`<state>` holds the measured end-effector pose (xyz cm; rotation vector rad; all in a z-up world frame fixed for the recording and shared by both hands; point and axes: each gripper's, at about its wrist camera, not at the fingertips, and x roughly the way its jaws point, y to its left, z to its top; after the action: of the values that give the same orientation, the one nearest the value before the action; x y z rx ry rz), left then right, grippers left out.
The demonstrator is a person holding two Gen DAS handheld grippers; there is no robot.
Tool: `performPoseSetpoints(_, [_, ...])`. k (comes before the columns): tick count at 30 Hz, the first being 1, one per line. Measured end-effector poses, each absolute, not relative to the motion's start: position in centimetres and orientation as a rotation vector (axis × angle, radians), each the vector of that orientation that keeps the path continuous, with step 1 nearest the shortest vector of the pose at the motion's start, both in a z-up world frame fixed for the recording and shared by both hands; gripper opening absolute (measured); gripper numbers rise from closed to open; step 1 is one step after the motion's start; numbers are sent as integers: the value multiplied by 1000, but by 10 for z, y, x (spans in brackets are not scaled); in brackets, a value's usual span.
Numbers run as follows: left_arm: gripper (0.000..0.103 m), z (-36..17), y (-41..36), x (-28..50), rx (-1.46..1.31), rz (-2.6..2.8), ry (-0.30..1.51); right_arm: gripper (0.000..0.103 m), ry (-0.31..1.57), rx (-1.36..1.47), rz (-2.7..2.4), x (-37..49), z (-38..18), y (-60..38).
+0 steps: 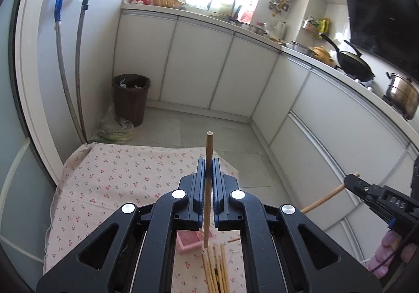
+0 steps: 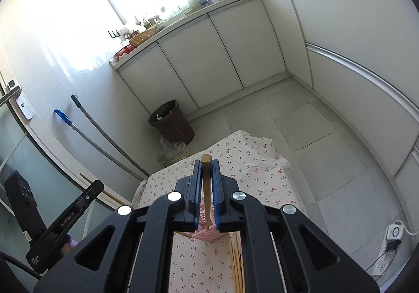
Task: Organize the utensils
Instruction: 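Lift the chopstick with the left gripper and carry it over the pink holder, then open the left gripper to drop the chopstick into the pink holder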
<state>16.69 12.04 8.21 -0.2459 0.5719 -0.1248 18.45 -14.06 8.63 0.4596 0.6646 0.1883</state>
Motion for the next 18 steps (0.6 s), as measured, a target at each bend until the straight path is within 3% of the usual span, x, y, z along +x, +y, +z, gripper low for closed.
performPoseSetpoints(6, [6, 43, 122, 202, -230, -107, 652, 8, 697, 427, 195, 211, 71, -115])
performPoseSetpoints(9, [21, 28, 131, 208, -277, -92, 722, 8, 719, 412, 200, 221, 62, -102])
performPoseSetpoints(18, [29, 63, 155, 174, -318, -58, 582, 8, 754, 394, 193, 239, 45, -79])
